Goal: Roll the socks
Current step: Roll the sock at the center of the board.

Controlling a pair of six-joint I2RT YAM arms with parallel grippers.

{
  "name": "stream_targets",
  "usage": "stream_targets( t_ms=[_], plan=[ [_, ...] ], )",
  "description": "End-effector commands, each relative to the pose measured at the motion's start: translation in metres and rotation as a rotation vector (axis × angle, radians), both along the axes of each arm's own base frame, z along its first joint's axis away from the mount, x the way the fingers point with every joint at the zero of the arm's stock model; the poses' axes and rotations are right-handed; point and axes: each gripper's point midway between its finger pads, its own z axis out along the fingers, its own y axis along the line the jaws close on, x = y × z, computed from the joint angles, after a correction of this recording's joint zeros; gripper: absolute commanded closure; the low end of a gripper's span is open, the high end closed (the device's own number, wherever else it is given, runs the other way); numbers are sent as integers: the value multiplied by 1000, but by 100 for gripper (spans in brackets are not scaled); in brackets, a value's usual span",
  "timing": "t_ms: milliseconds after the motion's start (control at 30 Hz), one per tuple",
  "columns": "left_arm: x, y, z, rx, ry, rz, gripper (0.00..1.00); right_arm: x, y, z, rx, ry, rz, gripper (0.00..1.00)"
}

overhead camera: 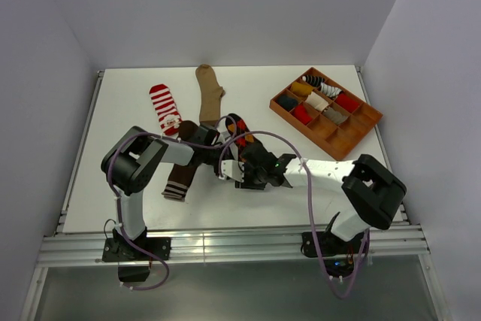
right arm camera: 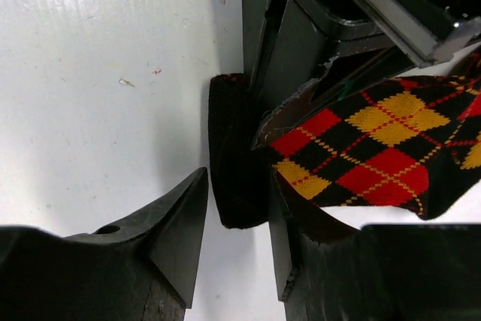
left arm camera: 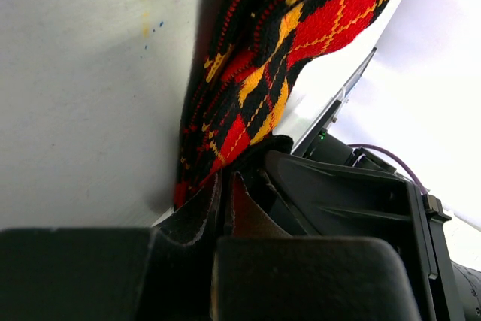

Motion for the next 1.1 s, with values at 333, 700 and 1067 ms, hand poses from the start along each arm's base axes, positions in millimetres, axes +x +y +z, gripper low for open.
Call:
stream_targets(
  t_ms=[333,700,1067],
  plan=[
    [-11,13,-27,80,34,11,100,25,-4,4,53,196,-119,64],
    [0,11,-20,66,-25,59,92,5,-19,0,67,599,-122,72],
    [16,17,-12,89,-164,115,78,-1,-26,-5,41,795,-148,75]
  ],
)
